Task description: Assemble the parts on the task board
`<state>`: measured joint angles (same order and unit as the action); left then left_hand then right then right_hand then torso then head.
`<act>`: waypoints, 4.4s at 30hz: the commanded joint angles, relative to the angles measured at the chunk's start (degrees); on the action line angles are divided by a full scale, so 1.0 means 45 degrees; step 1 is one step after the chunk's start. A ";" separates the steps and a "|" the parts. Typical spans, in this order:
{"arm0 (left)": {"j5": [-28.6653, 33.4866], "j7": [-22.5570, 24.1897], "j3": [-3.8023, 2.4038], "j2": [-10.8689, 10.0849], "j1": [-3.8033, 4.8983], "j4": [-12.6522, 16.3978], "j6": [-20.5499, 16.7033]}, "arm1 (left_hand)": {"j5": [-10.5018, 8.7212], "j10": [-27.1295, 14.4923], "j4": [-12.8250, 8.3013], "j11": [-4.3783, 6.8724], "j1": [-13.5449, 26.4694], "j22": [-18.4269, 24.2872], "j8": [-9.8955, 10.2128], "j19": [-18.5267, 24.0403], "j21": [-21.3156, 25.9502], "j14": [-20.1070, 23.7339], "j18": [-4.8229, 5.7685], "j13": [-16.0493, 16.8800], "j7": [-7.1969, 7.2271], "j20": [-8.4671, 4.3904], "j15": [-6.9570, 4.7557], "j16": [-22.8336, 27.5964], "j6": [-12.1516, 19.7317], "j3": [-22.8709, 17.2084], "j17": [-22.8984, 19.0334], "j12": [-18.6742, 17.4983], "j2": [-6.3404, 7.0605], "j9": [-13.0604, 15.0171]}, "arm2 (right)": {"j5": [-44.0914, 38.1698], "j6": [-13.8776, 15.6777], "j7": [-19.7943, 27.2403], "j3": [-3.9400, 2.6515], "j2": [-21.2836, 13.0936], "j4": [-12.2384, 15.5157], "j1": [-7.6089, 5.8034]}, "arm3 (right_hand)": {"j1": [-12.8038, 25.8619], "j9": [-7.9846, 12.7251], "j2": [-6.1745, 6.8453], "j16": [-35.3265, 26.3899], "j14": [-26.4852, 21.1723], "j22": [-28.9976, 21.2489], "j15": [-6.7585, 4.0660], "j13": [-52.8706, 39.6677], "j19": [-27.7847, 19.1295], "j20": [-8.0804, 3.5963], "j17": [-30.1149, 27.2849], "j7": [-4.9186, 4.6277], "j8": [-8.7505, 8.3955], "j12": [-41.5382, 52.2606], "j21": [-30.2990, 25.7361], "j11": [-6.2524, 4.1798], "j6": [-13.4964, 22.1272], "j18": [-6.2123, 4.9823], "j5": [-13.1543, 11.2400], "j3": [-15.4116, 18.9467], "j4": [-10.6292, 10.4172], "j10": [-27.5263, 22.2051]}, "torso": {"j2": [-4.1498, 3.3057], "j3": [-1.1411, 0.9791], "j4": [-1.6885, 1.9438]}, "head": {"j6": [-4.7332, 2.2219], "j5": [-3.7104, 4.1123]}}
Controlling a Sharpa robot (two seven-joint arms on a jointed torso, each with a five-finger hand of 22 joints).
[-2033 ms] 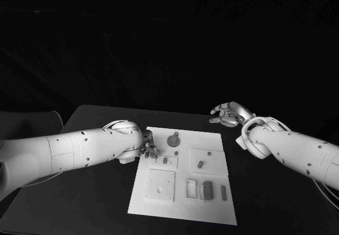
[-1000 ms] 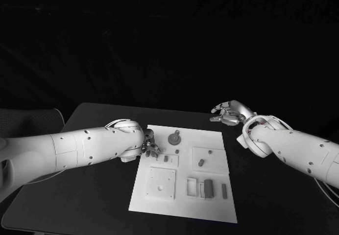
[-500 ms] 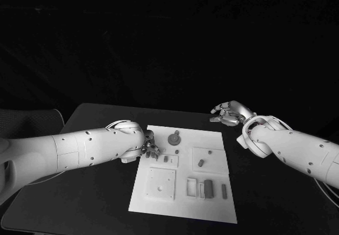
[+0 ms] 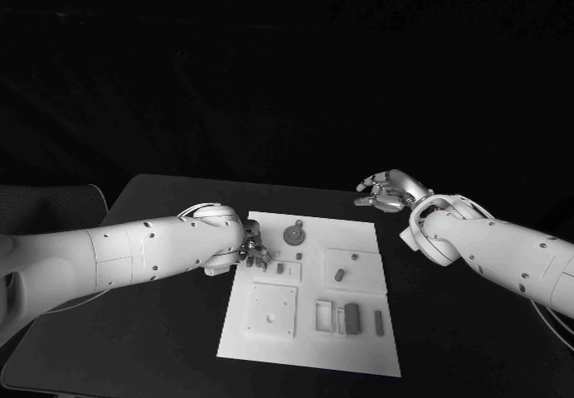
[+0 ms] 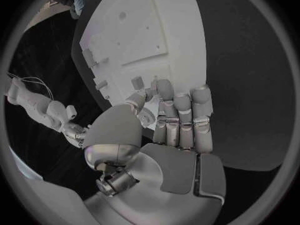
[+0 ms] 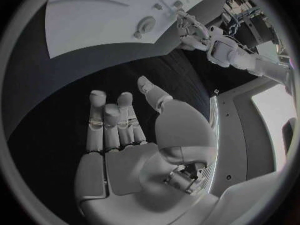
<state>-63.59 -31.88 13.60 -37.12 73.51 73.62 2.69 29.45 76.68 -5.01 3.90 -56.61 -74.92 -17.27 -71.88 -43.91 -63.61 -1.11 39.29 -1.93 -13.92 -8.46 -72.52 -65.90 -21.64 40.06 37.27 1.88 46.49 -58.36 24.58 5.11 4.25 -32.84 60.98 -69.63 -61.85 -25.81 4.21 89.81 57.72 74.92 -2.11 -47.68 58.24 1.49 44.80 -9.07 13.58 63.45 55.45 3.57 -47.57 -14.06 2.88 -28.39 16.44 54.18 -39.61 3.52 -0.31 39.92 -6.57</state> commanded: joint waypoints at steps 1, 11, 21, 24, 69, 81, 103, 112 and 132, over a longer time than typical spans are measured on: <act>-0.0046 0.0128 -0.0001 0.0025 -0.0012 0.0018 0.0206 | 0.0037 0.0049 -0.2443 0.0050 -0.0088 -0.0250 -0.0088 -0.0079 -0.0044 -0.0167 -0.0656 0.0021 -0.0011 -0.0138 -0.0225 -0.0058 -0.0054 -0.2519 0.0008 0.0089 0.0008 0.0013 | -0.0076 -0.0143 0.0057 0.0000 0.0003 0.0000 -0.0003 | 0.0112 0.0012 -0.0012 0.0016 0.0073 0.0054 -0.0033 0.0022 -0.0006 -0.0085 -0.0014 -0.0256 0.0043 0.0062 -0.0054 0.0047 0.0170 -0.0209 0.0017 -0.0012 0.0001 -0.0015 | 0.0002 0.0016 0.0009 | 0.0034 0.0017; -0.0047 0.0143 -0.0001 0.0024 -0.0012 0.0026 0.0263 | 0.0037 0.0050 -0.2444 0.0051 -0.0084 -0.0249 -0.0088 -0.0080 -0.0050 -0.0169 -0.0654 0.0021 -0.0010 -0.0140 -0.0225 -0.0061 -0.0055 -0.2524 0.0006 0.0093 0.0010 0.0017 | -0.0076 -0.0144 0.0060 0.0000 0.0022 0.0002 -0.0003 | 0.0114 0.0015 -0.0012 0.0017 0.0075 0.0054 -0.0034 0.0023 -0.0003 -0.0086 -0.0014 -0.0256 0.0044 0.0064 -0.0053 0.0046 0.0171 -0.0209 0.0017 -0.0014 0.0002 -0.0014 | 0.0001 0.0026 0.0006 | 0.0103 -0.0018; -0.0047 0.0169 -0.0001 0.0048 -0.0012 0.0028 0.0255 | 0.0036 0.0050 -0.2449 0.0052 -0.0083 -0.0249 -0.0089 -0.0080 -0.0054 -0.0170 -0.0653 0.0021 -0.0009 -0.0142 -0.0226 -0.0064 -0.0056 -0.2529 0.0005 0.0096 0.0013 0.0021 | -0.0076 -0.0143 0.0054 0.0000 0.0025 0.0000 -0.0003 | 0.0116 0.0018 -0.0012 0.0018 0.0076 0.0055 -0.0034 0.0025 -0.0002 -0.0087 -0.0015 -0.0256 0.0045 0.0066 -0.0053 0.0046 0.0171 -0.0209 0.0017 -0.0016 0.0003 -0.0013 | 0.0002 0.0004 -0.0001 | 0.0095 -0.0040; -0.0046 0.0221 -0.0002 0.0048 -0.0013 0.0031 0.0021 | 0.0036 0.0049 -0.2452 0.0053 -0.0085 -0.0249 -0.0089 -0.0080 -0.0056 -0.0171 -0.0653 0.0021 -0.0009 -0.0142 -0.0226 -0.0065 -0.0056 -0.2531 0.0005 0.0097 0.0017 0.0022 | -0.0076 -0.0154 0.0051 0.0000 0.0028 -0.0006 -0.0003 | 0.0117 0.0019 -0.0012 0.0018 0.0077 0.0055 -0.0034 0.0025 -0.0002 -0.0088 -0.0015 -0.0256 0.0045 0.0066 -0.0053 0.0046 0.0172 -0.0209 0.0017 -0.0017 0.0003 -0.0013 | 0.0004 0.0005 0.0001 | 0.0089 -0.0035; -0.0181 0.0175 -0.0002 0.0051 -0.0016 0.0026 0.0435 | -0.0048 0.0063 -0.2485 0.0062 -0.0181 -0.0254 -0.0092 -0.0116 -0.0115 -0.0202 -0.0653 0.0023 -0.0001 -0.0162 -0.0246 -0.0112 -0.0069 -0.2566 0.0009 0.0131 0.0066 0.0047 | -0.0076 -0.0167 0.0021 0.0001 0.0053 -0.0027 0.0001 | 0.0141 0.0031 -0.0010 0.0018 0.0077 0.0059 -0.0033 0.0035 -0.0003 -0.0089 -0.0019 -0.0257 0.0049 0.0071 -0.0053 0.0047 0.0174 -0.0209 0.0016 -0.0020 0.0001 -0.0013 | 0.0001 0.0011 0.0003 | 0.0010 -0.0043; -0.0181 0.0172 -0.0002 0.0079 -0.0016 -0.0013 0.0429 | -0.0040 0.0066 -0.2475 0.0063 -0.0176 -0.0253 -0.0094 -0.0120 -0.0123 -0.0205 -0.0650 0.0024 0.0000 -0.0162 -0.0248 -0.0118 -0.0072 -0.2565 0.0009 0.0138 0.0064 0.0052 | -0.0076 -0.0180 0.0024 0.0001 0.0067 -0.0037 0.0001 | 0.0153 0.0035 -0.0014 0.0018 0.0078 0.0060 -0.0033 0.0037 -0.0002 -0.0088 -0.0020 -0.0258 0.0051 0.0072 -0.0053 0.0048 0.0174 -0.0209 0.0016 -0.0020 -0.0004 -0.0012 | -0.0001 -0.0002 -0.0006 | 0.0000 -0.0074; -0.0165 0.0232 -0.0002 0.0108 -0.0014 0.0008 0.0745 | -0.0041 0.0062 -0.2450 0.0061 -0.0149 -0.0251 -0.0091 -0.0118 -0.0133 -0.0201 -0.0641 0.0025 -0.0003 -0.0160 -0.0250 -0.0126 -0.0068 -0.2553 0.0008 0.0147 0.0070 0.0059 | -0.0076 -0.0188 0.0026 0.0001 0.0045 -0.0026 0.0001 | 0.0181 0.0041 -0.0024 0.0018 0.0078 0.0061 -0.0032 0.0042 -0.0002 -0.0087 -0.0022 -0.0258 0.0053 0.0074 -0.0053 0.0049 0.0176 -0.0209 0.0016 -0.0021 -0.0014 -0.0012 | 0.0001 -0.0001 -0.0005 | 0.0026 -0.0050; -0.0183 0.0265 -0.0002 0.0127 -0.0014 0.0009 0.0673 | 0.0282 0.0071 -0.2404 0.0078 -0.0022 -0.0253 -0.0115 -0.0110 -0.0173 -0.0194 -0.0636 0.0055 0.0015 -0.0175 -0.0261 -0.0197 -0.0104 -0.2521 0.0033 0.0221 0.0120 0.0100 | -0.0076 -0.0196 0.0041 0.0003 0.0023 -0.0008 0.0001 | 0.0243 0.0048 -0.0007 0.0017 0.0077 0.0062 -0.0029 0.0047 -0.0003 -0.0082 -0.0025 -0.0261 0.0054 0.0076 -0.0055 0.0051 0.0178 -0.0209 0.0015 -0.0001 -0.0030 -0.0014 | 0.0002 -0.0006 -0.0002 | 0.0084 -0.0061; -0.0112 0.0337 -0.0002 0.0146 -0.0014 -0.0076 0.0565 | 0.0327 0.0058 -0.2188 0.0093 0.0284 -0.0248 -0.0116 -0.0125 -0.0234 -0.0180 -0.0638 0.0090 0.0029 -0.0206 -0.0283 -0.0281 -0.0101 -0.2417 0.0061 0.0319 0.0348 0.0141 | -0.0076 -0.0250 -0.0062 0.0003 0.0023 -0.0003 0.0001 | 0.0279 0.0056 -0.0044 0.0013 0.0076 0.0060 -0.0029 0.0054 -0.0001 -0.0082 -0.0029 -0.0260 0.0057 0.0076 -0.0059 0.0051 0.0179 -0.0209 0.0017 -0.0011 -0.0040 -0.0014 | -0.0001 -0.0005 -0.0008 | 0.0090 -0.0063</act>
<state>-64.27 -31.02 13.61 -36.60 73.46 73.26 4.85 30.89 77.00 -5.74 3.99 -55.40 -74.93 -17.48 -72.09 -44.58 -63.60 -1.11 39.60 -1.63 -14.12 -8.50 -73.45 -66.01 -23.09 40.24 38.33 3.22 47.04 -58.36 24.19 4.85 4.25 -32.74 60.90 -69.62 -61.07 -25.64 4.06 89.80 57.82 74.90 -2.20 -47.51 58.14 1.59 44.76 -9.09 13.58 63.45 55.45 3.57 -47.58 -14.06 2.88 -28.39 16.44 54.18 -39.61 3.49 -0.36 40.29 -6.87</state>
